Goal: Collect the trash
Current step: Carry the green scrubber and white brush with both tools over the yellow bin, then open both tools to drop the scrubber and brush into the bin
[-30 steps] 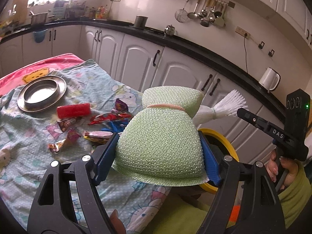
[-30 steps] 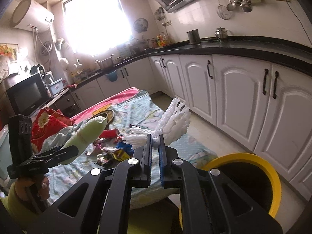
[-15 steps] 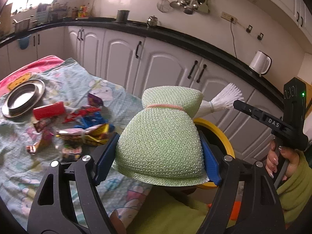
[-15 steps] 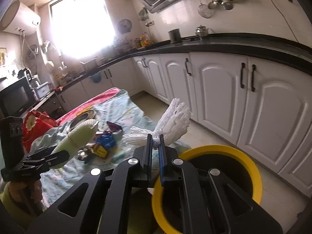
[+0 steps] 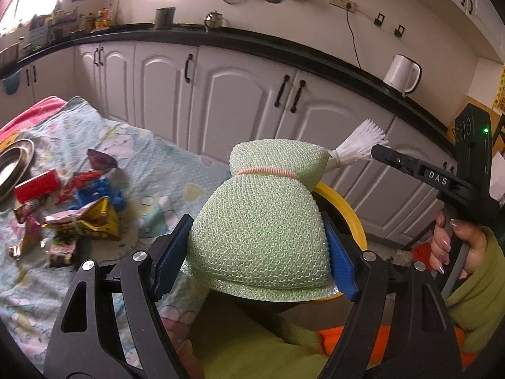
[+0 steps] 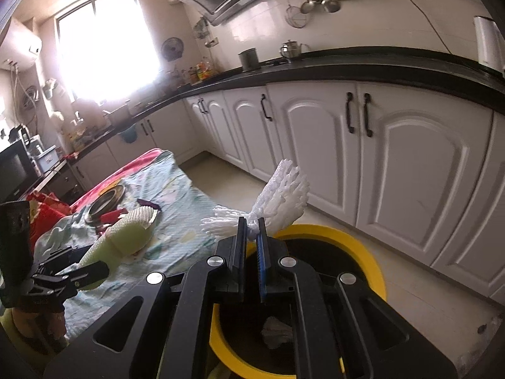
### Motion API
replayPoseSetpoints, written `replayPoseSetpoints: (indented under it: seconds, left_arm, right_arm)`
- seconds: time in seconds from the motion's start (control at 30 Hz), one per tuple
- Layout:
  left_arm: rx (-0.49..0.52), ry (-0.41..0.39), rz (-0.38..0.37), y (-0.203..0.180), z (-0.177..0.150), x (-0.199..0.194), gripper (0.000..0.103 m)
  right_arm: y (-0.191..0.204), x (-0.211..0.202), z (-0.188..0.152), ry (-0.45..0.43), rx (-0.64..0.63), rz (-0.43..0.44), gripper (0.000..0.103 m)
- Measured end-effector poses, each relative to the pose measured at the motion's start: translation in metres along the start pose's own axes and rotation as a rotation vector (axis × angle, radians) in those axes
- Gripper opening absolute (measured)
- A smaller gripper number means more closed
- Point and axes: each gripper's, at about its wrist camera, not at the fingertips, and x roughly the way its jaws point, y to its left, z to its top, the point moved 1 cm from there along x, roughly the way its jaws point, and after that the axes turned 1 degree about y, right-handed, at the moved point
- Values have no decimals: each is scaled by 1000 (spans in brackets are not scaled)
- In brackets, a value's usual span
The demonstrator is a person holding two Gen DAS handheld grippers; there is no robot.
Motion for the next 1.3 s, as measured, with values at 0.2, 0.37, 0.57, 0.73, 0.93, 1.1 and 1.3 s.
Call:
replayPoseSetpoints:
  seconds: [0.2, 0.37, 0.57, 0.73, 0.93, 1.1, 1.3]
  left_arm:
    - [19, 9, -10, -11, -3, 10, 69]
    - [39, 26, -17, -21, -6, 18, 69]
    - [75, 55, -23, -33, -12, 28, 70]
    - [104, 84, -31, -42, -16, 40, 70]
    - [131, 120, -39, -53, -23, 53, 70]
    - [147, 150, -45, -59, -28, 63, 70]
    - [169, 190, -54, -65, -37, 76, 70]
  right_arm:
    - [-19, -5, -3, -10, 27, -41, 6]
    - [-30, -7, -7, -11, 48, -61, 6]
    - [-39, -6, -8, -12, 54, -77, 6]
    - [-46, -7, -9, -9, 67, -87, 6]
    - [-54, -3, -14, 9, 85, -97, 6]
    - [-60, 2, -18, 26, 102, -100, 6]
    - [-62, 10, -24, 57, 109, -94, 6]
